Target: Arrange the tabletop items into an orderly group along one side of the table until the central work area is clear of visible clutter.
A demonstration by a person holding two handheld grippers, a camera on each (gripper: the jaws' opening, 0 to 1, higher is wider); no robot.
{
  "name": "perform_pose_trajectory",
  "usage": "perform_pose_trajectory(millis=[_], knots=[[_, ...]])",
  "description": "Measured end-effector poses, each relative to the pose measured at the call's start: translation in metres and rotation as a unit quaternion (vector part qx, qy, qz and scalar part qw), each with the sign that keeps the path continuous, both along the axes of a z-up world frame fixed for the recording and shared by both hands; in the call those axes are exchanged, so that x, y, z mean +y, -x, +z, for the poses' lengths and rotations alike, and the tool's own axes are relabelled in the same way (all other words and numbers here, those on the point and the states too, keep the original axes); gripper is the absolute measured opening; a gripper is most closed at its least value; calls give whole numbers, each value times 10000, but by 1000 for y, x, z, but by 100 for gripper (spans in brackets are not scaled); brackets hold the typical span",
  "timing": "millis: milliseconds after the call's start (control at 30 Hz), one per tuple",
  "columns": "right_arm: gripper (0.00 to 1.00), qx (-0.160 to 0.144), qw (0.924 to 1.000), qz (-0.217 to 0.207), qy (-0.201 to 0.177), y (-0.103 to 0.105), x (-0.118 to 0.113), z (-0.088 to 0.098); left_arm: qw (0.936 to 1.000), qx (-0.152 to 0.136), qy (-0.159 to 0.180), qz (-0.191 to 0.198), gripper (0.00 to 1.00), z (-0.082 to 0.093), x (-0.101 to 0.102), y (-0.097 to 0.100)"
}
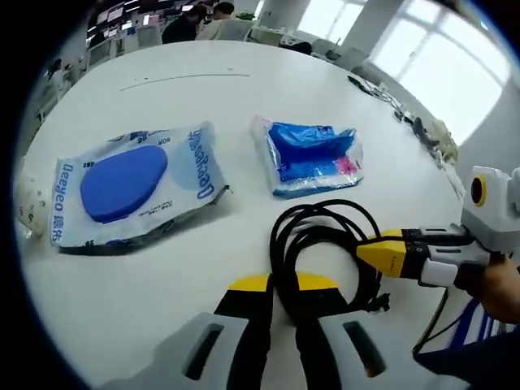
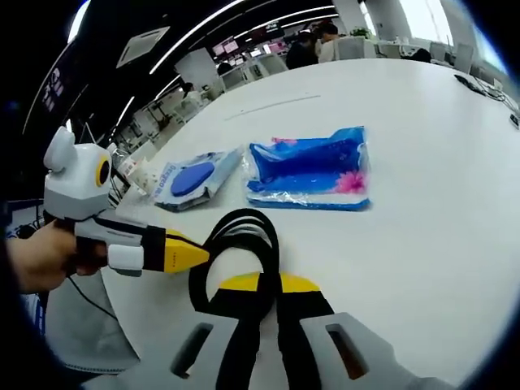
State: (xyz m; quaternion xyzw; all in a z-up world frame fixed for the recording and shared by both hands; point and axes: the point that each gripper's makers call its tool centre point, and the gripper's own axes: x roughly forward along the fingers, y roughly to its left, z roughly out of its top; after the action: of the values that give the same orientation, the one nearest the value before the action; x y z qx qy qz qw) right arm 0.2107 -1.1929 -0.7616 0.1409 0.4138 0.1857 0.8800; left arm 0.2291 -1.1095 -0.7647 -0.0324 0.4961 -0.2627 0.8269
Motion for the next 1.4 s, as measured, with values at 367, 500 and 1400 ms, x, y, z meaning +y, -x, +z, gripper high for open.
perform_pose_trajectory(millis=[367,500,1400], knots=[[3,13,9997,-233,-86,1,-1,0,9999,-38,32,124,4,0,0,-3],[6,-153,9996,-185,-140,3,-3,1,9998,-110,53,134,6,1,0,-4],[69,-2066,9778,199,-274,-1,10,90,9448,-2397,-1712,-1438,52,91,45,8]])
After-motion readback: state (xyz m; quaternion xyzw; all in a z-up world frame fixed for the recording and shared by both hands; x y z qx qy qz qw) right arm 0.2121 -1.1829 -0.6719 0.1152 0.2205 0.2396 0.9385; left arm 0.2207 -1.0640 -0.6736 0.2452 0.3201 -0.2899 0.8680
